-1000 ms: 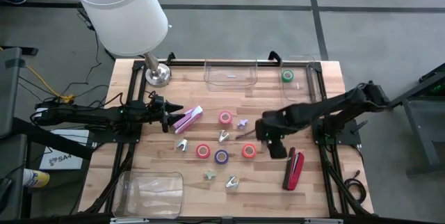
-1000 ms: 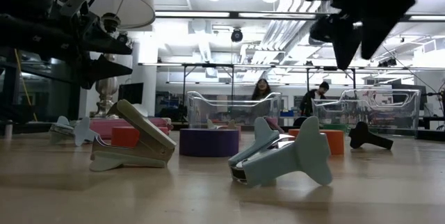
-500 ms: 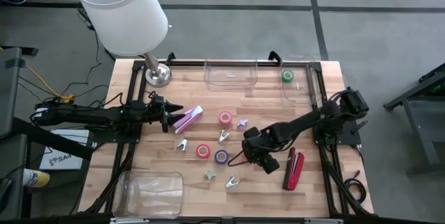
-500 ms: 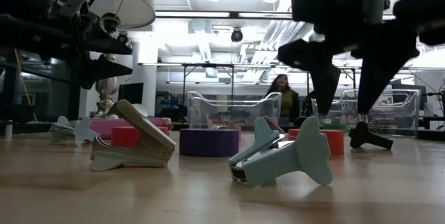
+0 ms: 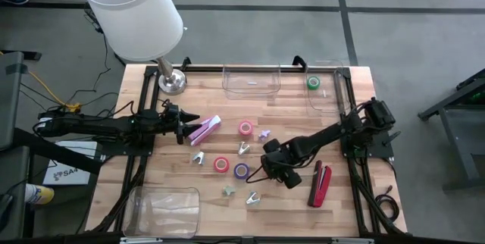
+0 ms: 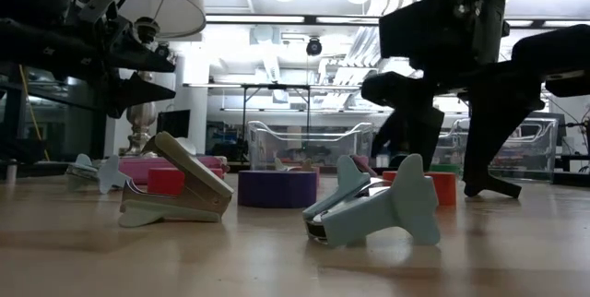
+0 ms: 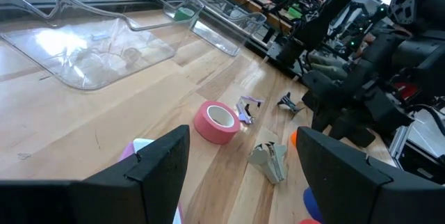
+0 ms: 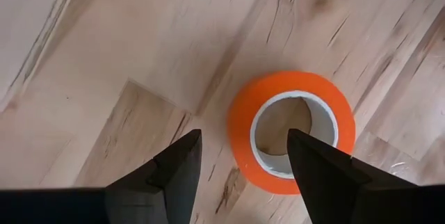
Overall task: Pick and place Stapler, Stapler remover, tape
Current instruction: Put the orange tape into the top right transparent bin
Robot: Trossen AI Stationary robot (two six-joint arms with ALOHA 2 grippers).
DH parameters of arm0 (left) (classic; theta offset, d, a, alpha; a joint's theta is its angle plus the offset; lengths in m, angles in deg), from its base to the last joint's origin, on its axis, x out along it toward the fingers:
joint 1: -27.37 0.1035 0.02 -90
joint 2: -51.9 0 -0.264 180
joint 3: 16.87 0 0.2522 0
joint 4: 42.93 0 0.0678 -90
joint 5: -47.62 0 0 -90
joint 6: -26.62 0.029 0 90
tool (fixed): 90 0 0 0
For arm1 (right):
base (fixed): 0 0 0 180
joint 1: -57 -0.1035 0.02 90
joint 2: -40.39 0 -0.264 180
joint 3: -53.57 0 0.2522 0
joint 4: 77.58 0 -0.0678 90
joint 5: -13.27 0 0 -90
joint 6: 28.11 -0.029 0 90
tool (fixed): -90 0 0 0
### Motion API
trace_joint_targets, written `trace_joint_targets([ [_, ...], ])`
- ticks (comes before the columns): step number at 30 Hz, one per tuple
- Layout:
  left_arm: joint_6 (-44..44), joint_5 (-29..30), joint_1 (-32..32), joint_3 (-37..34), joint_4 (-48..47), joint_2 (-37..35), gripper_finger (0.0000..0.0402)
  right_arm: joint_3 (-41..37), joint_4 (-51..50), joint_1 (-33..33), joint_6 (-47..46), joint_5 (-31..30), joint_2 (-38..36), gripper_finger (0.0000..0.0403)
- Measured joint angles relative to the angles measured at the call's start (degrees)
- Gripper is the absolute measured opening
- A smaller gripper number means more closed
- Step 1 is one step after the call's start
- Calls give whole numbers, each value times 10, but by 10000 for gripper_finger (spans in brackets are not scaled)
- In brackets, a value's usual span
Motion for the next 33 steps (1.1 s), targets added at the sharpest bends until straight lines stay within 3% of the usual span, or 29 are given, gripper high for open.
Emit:
trace_joint_targets([
  [19, 0, 0, 0, 0, 0, 0, 260, 0, 19, 0, -16, 15, 30, 194],
  [33, 0, 0, 0, 0, 0, 0, 260, -1, 16, 0, -19, 15, 28, 45],
])
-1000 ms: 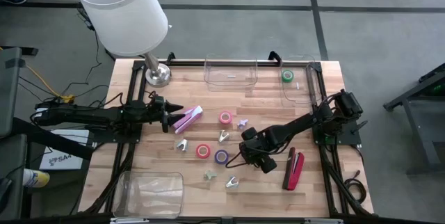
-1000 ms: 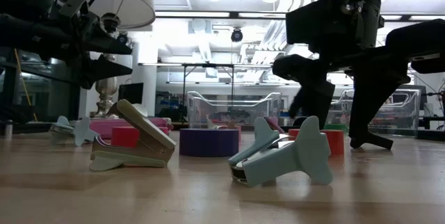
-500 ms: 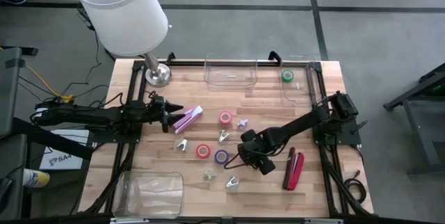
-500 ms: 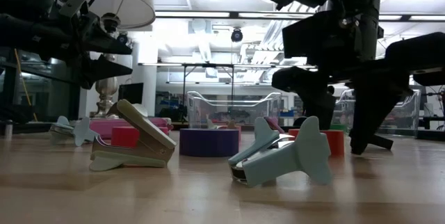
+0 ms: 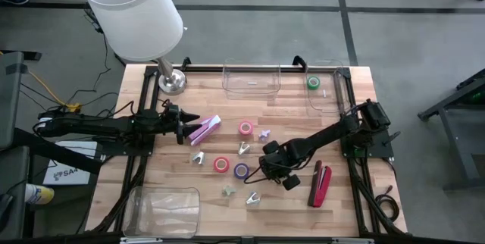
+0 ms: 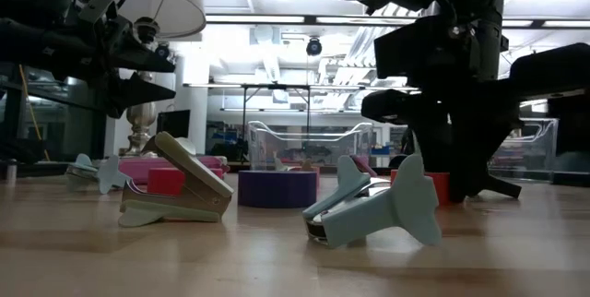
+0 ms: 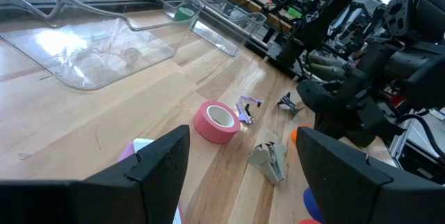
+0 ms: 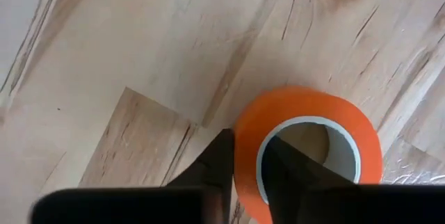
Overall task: Pick and place Stapler, Stapler remover, tape
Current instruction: Put the orange tape into the top right transparent bin
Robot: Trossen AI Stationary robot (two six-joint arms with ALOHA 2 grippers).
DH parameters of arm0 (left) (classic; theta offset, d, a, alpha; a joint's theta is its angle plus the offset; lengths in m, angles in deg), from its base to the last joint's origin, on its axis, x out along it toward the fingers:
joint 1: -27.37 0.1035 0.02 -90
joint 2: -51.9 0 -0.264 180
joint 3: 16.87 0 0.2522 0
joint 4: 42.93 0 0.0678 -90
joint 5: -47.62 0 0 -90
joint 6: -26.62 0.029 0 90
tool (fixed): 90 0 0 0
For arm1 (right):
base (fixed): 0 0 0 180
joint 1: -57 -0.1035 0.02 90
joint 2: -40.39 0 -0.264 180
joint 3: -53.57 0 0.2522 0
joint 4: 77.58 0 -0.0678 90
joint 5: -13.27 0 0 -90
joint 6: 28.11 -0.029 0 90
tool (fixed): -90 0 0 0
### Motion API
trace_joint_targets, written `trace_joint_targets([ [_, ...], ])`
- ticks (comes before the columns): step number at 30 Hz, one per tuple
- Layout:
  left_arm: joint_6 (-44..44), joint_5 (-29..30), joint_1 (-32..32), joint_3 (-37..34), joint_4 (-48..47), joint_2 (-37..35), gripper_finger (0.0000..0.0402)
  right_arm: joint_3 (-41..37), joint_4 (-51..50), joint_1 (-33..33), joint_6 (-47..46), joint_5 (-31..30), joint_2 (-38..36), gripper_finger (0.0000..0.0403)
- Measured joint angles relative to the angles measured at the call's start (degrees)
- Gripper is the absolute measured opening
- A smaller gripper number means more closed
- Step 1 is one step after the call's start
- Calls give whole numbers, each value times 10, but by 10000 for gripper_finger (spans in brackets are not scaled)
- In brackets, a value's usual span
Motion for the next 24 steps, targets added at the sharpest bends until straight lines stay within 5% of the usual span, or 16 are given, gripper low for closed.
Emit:
trace_joint_targets([
  [12, 0, 0, 0, 0, 0, 0, 260, 1, -56, 45, -226, -2, -98, 31],
  [24, 0, 0, 0, 0, 0, 0, 260, 2, -207, 219, -364, -72, -254, 31],
])
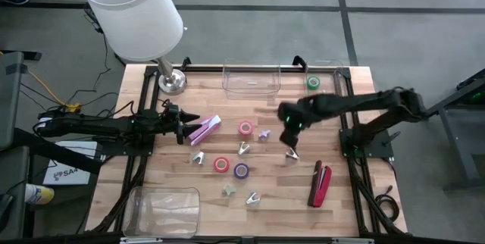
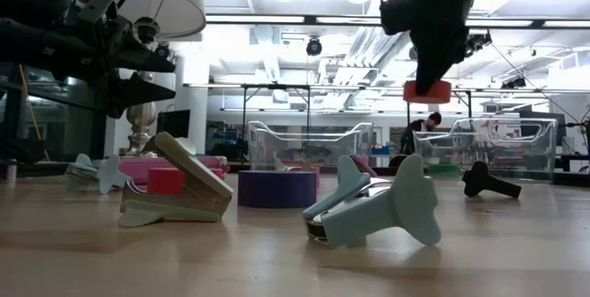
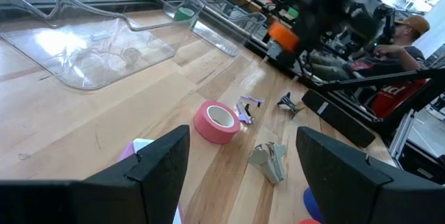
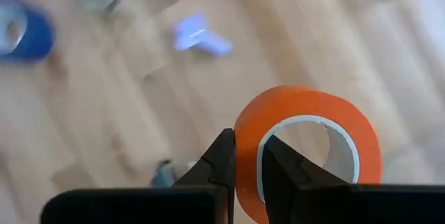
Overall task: Pick and place Stapler, Stapler remover, tape
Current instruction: Put the orange tape into the top right transparent bin
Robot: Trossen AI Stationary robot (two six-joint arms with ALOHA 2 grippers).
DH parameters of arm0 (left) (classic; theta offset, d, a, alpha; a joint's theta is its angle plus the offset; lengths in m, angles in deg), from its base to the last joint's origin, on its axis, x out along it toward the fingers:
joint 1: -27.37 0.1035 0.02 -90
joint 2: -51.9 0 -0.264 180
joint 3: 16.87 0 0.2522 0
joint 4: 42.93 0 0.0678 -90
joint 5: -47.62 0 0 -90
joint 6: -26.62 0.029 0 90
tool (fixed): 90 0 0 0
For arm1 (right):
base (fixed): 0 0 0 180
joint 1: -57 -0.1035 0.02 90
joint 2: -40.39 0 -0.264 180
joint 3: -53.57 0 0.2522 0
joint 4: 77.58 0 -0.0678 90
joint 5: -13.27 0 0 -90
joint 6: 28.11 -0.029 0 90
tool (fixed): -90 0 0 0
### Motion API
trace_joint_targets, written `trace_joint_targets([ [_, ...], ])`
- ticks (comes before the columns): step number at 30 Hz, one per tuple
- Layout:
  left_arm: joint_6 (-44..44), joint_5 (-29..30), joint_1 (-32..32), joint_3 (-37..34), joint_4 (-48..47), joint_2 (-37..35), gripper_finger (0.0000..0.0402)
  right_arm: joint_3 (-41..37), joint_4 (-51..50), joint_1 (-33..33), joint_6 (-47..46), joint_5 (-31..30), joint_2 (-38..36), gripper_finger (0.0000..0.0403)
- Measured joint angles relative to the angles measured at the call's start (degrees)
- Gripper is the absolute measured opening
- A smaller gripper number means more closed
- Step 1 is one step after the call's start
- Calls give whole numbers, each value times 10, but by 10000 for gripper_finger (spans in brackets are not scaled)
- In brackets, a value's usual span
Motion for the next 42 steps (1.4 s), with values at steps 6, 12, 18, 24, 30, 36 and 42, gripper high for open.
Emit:
trace_joint_targets([
  [6, 0, 0, 0, 0, 0, 0, 260, 0, -25, 117, 22, -8, -49, 31],
  [12, 0, 0, 0, 0, 0, 0, 260, 0, -42, 227, 68, -8, -55, 31],
  [18, 0, 0, 0, 0, 0, 0, 260, -2, -47, 303, 97, -23, -53, 31],
  [24, 0, 0, 0, 0, 0, 0, 260, -2, -51, 359, 94, -28, -48, 31],
  [30, 0, 0, 0, 0, 0, 0, 260, -2, -58, 411, 50, -29, -17, 31],
  [36, 0, 0, 0, 0, 0, 0, 260, -2, -68, 442, 5, -15, 27, 31],
  [42, 0, 0, 0, 0, 0, 0, 260, -2, -70, 466, -22, -6, 73, 35],
])
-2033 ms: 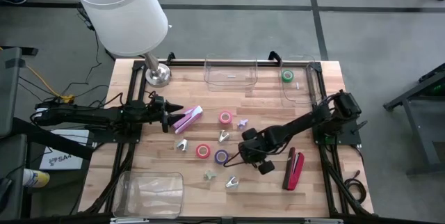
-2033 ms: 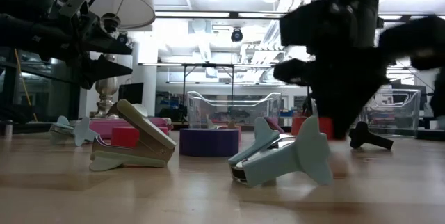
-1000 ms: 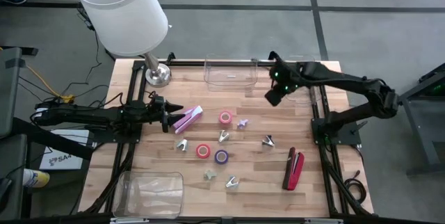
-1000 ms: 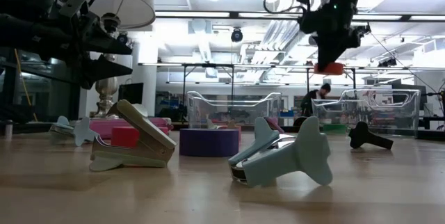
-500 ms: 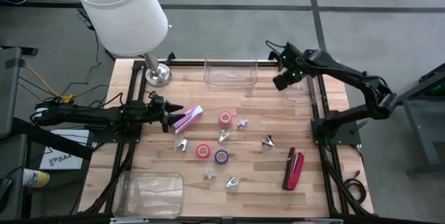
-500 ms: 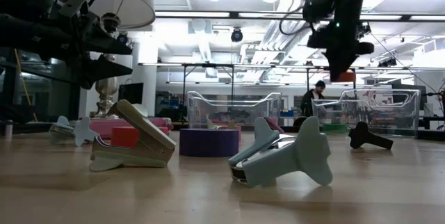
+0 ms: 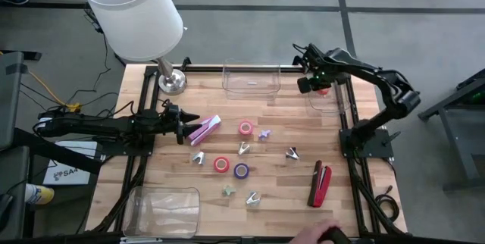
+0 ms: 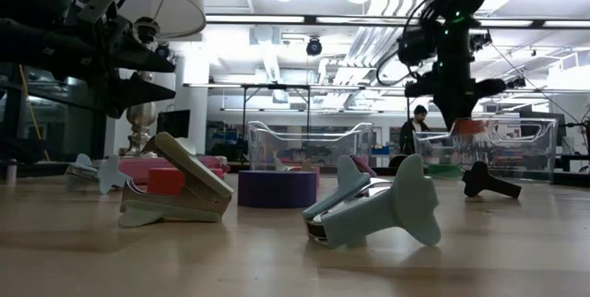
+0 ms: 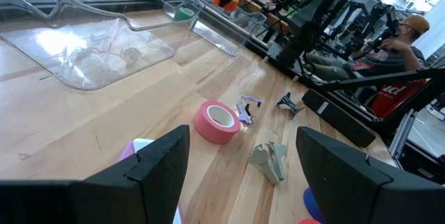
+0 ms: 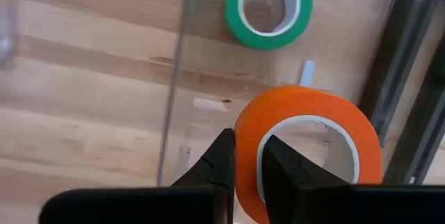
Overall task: Pick and place Stapler, Stapler remover, tape
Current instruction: Put the orange tape into the top right transparent bin, then put the red stapler into the bottom transparent bin
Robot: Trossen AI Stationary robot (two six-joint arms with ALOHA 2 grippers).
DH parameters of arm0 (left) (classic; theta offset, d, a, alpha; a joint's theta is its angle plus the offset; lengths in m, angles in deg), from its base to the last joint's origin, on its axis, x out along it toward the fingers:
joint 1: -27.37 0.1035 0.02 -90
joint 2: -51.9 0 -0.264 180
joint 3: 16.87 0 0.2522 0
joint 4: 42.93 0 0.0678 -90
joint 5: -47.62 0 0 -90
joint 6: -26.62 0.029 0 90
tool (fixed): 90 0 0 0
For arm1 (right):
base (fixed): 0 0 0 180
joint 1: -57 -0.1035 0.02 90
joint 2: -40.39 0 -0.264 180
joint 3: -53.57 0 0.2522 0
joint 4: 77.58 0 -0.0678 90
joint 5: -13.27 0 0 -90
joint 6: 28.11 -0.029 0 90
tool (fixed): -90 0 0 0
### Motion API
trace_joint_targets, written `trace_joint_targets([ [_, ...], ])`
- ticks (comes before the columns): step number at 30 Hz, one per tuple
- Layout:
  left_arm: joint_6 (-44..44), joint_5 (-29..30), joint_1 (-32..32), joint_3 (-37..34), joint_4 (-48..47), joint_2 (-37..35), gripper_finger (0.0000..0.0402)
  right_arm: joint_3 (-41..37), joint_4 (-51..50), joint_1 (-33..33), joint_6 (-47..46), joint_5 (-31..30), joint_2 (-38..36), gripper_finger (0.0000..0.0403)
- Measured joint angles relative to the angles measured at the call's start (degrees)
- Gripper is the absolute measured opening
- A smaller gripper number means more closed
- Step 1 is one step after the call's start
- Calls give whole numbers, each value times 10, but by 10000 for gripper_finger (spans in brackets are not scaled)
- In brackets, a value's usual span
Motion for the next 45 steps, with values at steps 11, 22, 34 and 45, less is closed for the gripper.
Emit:
trace_joint_targets([
  [11, 0, 0, 0, 0, 0, 0, 260, 0, 34, 27, -28, 20, 58, 36],
  [22, 0, 0, 0, 0, 0, 0, 260, 0, 38, 41, -34, 63, 65, 91],
  [34, 0, 0, 0, 0, 0, 0, 260, 0, 33, 41, -22, 80, 63, 131],
  [45, 0, 0, 0, 0, 0, 0, 260, 0, 44, 12, 38, 103, -37, 158],
])
